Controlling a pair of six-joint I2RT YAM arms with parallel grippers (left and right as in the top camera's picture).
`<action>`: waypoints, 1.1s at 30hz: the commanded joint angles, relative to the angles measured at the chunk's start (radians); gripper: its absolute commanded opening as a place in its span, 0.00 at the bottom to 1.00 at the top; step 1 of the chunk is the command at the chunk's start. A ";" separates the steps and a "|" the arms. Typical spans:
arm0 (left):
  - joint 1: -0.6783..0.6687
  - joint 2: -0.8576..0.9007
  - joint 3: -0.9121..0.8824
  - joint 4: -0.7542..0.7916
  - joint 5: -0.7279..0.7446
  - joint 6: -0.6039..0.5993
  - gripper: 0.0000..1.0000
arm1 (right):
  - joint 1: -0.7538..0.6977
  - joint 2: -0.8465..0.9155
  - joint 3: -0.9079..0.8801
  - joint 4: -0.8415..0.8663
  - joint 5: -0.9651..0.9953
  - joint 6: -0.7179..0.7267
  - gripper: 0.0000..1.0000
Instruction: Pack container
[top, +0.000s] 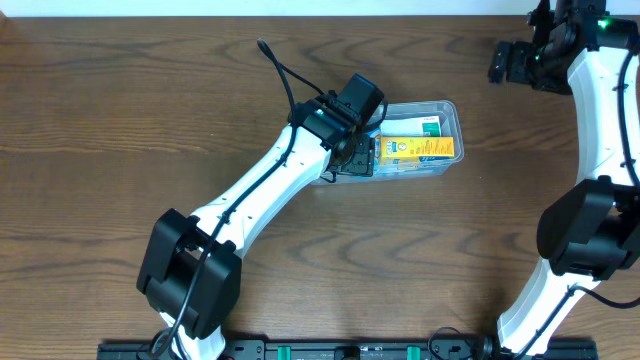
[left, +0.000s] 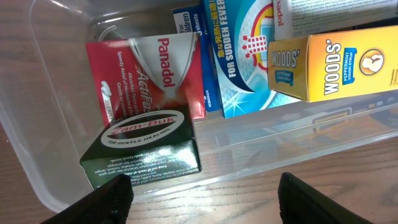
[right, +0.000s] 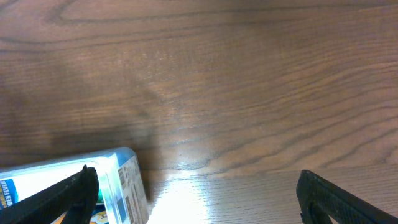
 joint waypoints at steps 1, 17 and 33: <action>-0.003 0.032 -0.018 -0.006 -0.004 0.014 0.76 | 0.003 -0.001 0.014 -0.001 -0.001 0.013 0.99; -0.002 0.060 -0.018 0.025 -0.009 0.050 0.76 | 0.003 -0.001 0.014 -0.001 -0.001 0.013 0.99; -0.002 0.061 -0.018 0.090 -0.031 0.120 0.76 | 0.003 -0.001 0.014 -0.001 -0.001 0.013 0.99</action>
